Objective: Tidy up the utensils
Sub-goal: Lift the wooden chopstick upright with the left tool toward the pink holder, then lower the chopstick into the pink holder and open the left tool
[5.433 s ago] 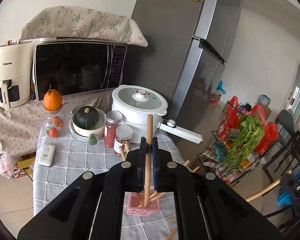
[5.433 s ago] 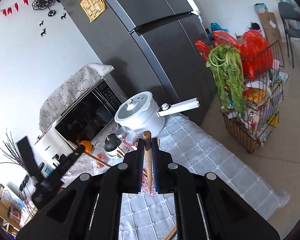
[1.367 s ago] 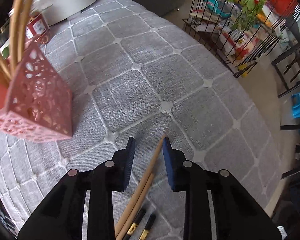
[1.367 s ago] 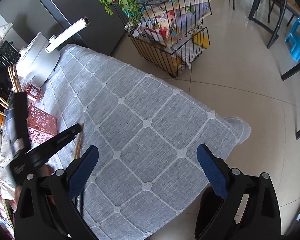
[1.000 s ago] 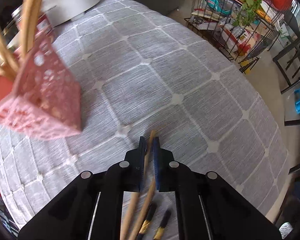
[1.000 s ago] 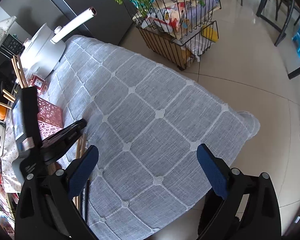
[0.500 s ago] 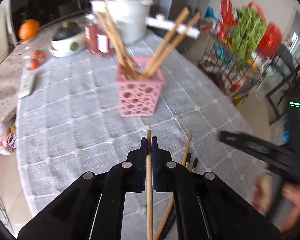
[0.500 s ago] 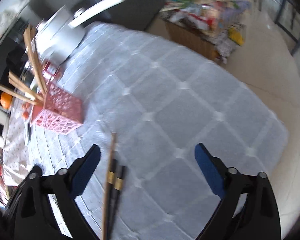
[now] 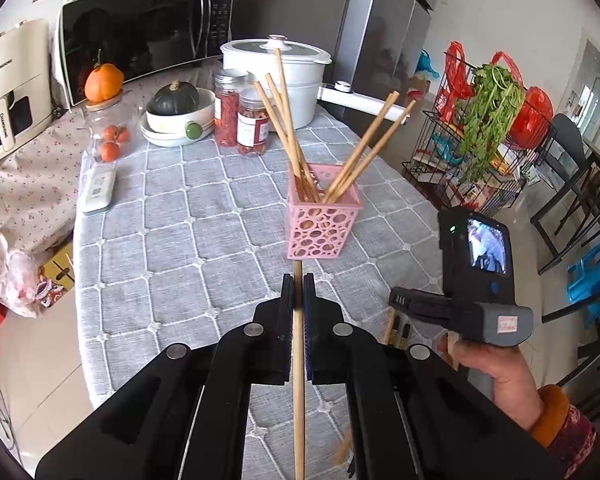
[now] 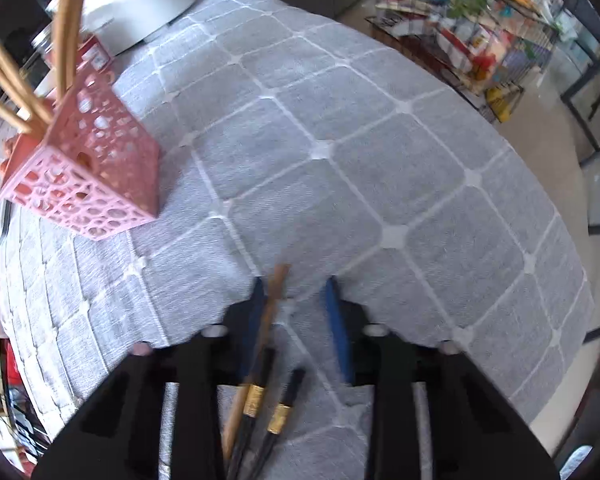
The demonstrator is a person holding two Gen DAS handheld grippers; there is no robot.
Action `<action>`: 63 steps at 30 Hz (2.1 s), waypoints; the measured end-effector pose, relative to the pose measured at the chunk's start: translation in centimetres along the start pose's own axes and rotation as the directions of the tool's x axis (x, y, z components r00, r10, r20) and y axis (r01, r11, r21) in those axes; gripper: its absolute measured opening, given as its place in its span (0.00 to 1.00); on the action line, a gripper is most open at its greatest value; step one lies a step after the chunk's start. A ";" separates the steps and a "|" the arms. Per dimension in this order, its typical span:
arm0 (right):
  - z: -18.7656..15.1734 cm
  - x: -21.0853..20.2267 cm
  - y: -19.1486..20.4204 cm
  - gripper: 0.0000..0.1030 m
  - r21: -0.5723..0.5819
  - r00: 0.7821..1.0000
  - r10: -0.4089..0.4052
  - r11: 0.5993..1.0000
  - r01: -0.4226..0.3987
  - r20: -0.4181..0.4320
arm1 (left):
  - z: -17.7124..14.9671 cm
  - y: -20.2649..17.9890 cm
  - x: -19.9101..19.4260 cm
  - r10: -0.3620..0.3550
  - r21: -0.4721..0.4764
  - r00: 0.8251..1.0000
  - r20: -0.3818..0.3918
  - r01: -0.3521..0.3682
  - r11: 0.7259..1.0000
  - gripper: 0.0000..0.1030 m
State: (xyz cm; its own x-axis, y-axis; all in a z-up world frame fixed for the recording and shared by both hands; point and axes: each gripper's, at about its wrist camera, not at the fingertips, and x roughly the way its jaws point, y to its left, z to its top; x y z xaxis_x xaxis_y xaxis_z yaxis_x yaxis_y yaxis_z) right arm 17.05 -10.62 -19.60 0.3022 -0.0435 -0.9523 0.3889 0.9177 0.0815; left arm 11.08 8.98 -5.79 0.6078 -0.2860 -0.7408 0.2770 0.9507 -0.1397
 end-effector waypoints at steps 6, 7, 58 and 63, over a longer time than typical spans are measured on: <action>-0.2 -1.8 -0.3 0.08 0.025 0.993 0.104 0.994 -0.106 0.061 | 0.1 0.4 -0.7 0.011 -0.008 1.000 0.018 -0.011 1.000 0.04; -0.1 -2.8 -0.5 0.07 0.028 0.988 0.129 0.991 -0.132 0.086 | 0.1 0.4 -0.8 0.013 -0.007 1.000 0.022 -0.012 1.000 0.04; 3.7 -29.3 -9.9 0.05 -0.099 0.708 0.490 0.850 -0.517 0.509 | 15.2 -4.0 -8.8 0.009 -0.063 0.929 0.371 0.016 0.998 0.04; 4.9 -28.5 -9.1 0.05 -0.099 0.715 0.492 0.851 -0.516 0.497 | 16.6 -3.3 -6.3 0.048 -0.087 0.929 0.368 -0.017 0.996 0.04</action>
State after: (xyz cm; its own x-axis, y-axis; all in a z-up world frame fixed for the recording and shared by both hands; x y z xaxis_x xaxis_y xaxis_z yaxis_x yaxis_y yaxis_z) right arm 9.17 -19.72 8.30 0.8396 0.2238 -0.4950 0.0888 0.8424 0.5315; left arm 18.70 5.64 10.20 0.8514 -0.2643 -0.4530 0.2009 0.9622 -0.1840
